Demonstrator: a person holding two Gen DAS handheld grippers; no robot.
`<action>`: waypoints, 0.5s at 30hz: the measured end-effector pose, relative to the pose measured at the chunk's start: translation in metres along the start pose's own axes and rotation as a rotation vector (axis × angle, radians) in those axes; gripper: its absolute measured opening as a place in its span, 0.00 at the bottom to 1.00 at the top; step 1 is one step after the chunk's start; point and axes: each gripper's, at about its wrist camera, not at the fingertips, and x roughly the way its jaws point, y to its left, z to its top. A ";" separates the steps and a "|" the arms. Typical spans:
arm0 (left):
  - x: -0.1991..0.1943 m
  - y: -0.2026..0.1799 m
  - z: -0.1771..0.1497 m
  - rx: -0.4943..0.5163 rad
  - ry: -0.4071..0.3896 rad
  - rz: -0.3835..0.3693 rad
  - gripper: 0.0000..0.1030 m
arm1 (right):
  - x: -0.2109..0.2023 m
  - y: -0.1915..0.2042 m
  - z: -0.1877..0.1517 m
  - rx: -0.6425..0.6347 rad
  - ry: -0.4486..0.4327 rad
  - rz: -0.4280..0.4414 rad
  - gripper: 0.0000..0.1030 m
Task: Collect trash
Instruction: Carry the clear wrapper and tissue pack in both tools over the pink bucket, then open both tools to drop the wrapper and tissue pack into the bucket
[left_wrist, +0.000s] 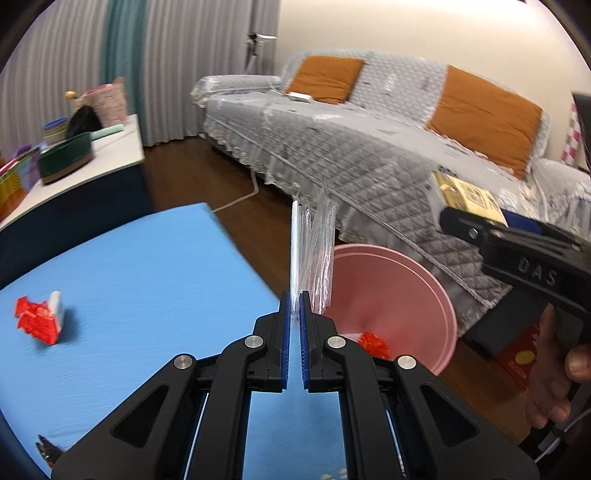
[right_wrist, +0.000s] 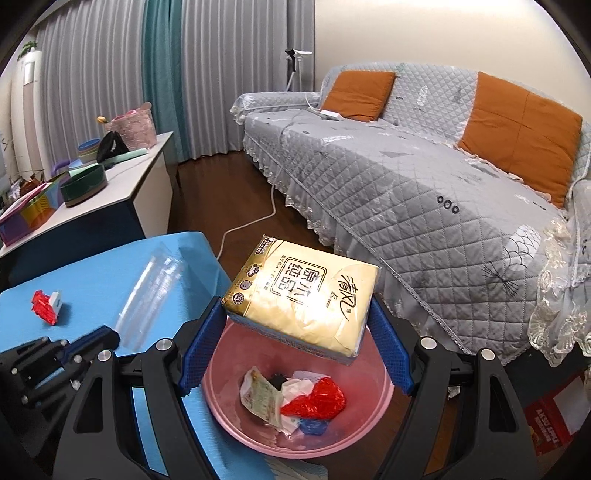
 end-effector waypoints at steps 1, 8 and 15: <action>0.002 -0.003 -0.001 0.008 0.004 -0.008 0.04 | 0.001 -0.002 -0.001 0.003 0.002 -0.004 0.74; 0.008 -0.010 -0.004 0.024 0.024 -0.049 0.04 | 0.003 -0.015 -0.003 0.024 0.019 -0.023 0.74; 0.011 -0.020 0.001 0.027 0.025 -0.110 0.06 | 0.006 -0.022 -0.005 0.032 0.039 -0.025 0.76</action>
